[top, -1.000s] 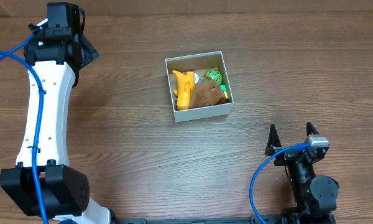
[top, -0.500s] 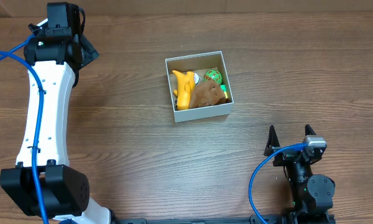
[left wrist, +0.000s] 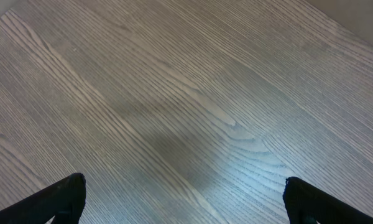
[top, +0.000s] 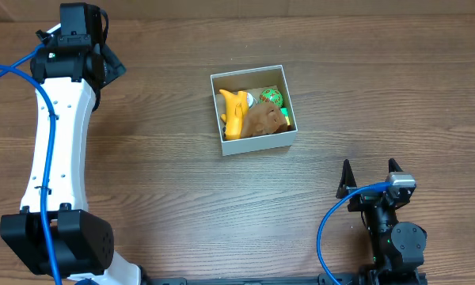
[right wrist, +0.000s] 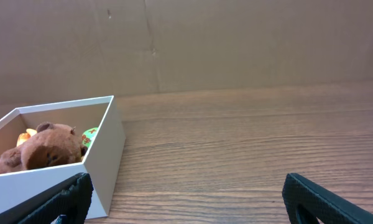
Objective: Pack container
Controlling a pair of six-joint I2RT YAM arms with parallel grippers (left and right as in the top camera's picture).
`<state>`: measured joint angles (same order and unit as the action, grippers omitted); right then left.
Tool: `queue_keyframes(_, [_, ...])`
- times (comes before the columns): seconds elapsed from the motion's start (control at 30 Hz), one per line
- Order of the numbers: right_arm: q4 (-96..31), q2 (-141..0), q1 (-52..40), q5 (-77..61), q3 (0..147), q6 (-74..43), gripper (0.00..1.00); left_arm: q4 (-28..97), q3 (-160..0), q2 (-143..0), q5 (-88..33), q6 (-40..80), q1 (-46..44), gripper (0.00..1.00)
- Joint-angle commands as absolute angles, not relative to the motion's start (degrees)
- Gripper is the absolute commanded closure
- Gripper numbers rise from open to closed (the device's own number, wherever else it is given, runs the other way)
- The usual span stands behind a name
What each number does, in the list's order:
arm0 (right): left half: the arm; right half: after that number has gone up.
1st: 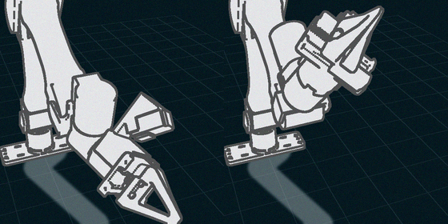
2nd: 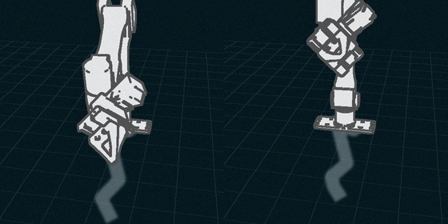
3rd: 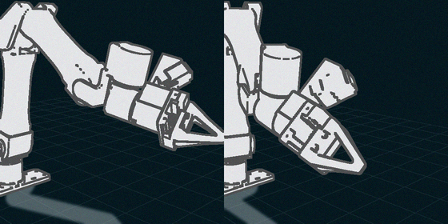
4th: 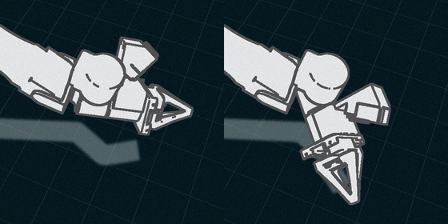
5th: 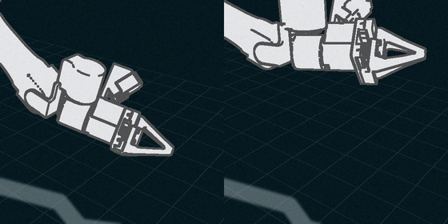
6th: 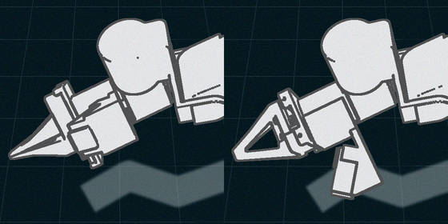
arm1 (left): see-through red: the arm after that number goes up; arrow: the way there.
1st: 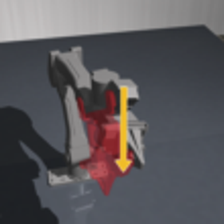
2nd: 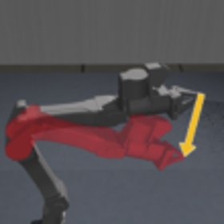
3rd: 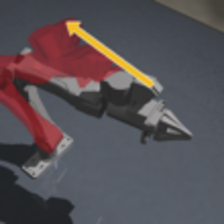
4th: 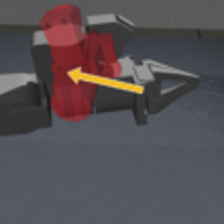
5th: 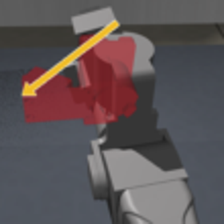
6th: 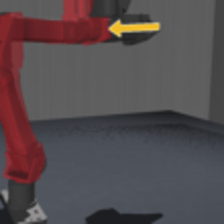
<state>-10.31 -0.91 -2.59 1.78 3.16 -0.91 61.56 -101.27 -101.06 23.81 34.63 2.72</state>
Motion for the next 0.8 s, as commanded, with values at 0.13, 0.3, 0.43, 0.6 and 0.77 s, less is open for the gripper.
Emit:
queue_keyframes(0.13, [-9.96, -0.16, -2.17, 2.26, 2.90, -1.26, 0.00, 61.63, -102.48, -97.38, 23.59, 35.75, 2.42, 0.00])
queue_keyframes(0.3, [-9.96, -0.16, -2.17, 2.26, 2.90, -1.26, 0.00, 63.61, -102.39, -83.81, 27.16, 35.55, -0.19, 0.00])
queue_keyframes(0.43, [-9.96, -0.16, -2.17, 2.26, 2.90, -1.26, 0.00, 64.90, -101.10, -68.73, 27.22, 35.57, -4.34, 0.00])
queue_keyframes(0.6, [-9.96, -0.16, -2.17, 2.26, 2.90, -1.26, 0.00, 64.53, -89.23, -46.81, 26.28, 36.12, -6.42, 0.00])
queue_keyframes(0.77, [-9.96, -0.16, -2.17, 2.26, 2.90, -1.26, 0.00, 55.61, -67.42, -24.45, 26.57, 36.14, -5.78, 0.00])
